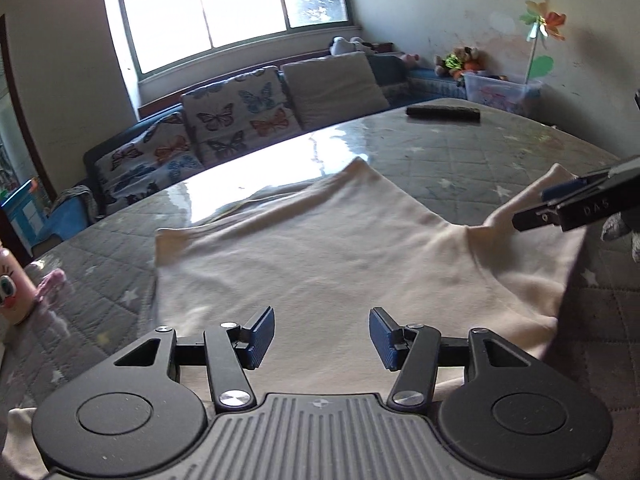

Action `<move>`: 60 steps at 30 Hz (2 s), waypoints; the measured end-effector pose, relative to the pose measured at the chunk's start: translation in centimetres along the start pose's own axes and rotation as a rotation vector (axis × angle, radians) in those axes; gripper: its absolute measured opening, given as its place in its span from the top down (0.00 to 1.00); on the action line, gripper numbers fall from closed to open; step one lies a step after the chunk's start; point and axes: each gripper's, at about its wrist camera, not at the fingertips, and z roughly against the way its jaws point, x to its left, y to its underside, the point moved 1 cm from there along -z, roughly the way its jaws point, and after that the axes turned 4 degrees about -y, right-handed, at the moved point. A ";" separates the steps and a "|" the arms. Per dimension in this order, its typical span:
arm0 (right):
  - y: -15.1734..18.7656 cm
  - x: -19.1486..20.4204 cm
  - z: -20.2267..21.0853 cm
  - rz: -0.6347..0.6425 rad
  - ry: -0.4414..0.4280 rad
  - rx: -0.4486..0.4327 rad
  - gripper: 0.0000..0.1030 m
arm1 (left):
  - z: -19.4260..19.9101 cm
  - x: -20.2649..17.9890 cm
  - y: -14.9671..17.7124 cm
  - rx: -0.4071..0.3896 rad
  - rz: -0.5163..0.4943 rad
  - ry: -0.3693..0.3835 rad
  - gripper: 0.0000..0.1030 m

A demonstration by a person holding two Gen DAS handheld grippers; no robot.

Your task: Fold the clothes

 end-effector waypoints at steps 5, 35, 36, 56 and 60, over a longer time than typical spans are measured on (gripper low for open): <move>0.2 -1.8 0.7 -0.021 0.037 -0.014 0.19 | -0.3 -1.3 0.4 0.020 -0.020 0.027 0.45; -0.6 -10.0 2.4 -0.149 0.317 -0.065 0.30 | -1.1 -3.5 -0.2 0.028 -0.053 0.073 0.40; -0.3 -10.2 2.9 -0.163 0.310 -0.063 0.34 | -1.1 -3.7 -0.2 0.026 -0.055 0.078 0.40; 1.5 -8.8 6.6 -0.215 0.281 -0.133 0.93 | -0.7 -5.3 -0.2 0.008 -0.074 0.106 0.37; 0.5 -8.4 7.1 -0.191 0.279 -0.151 0.93 | -0.8 -5.8 -0.1 0.009 -0.083 0.116 0.36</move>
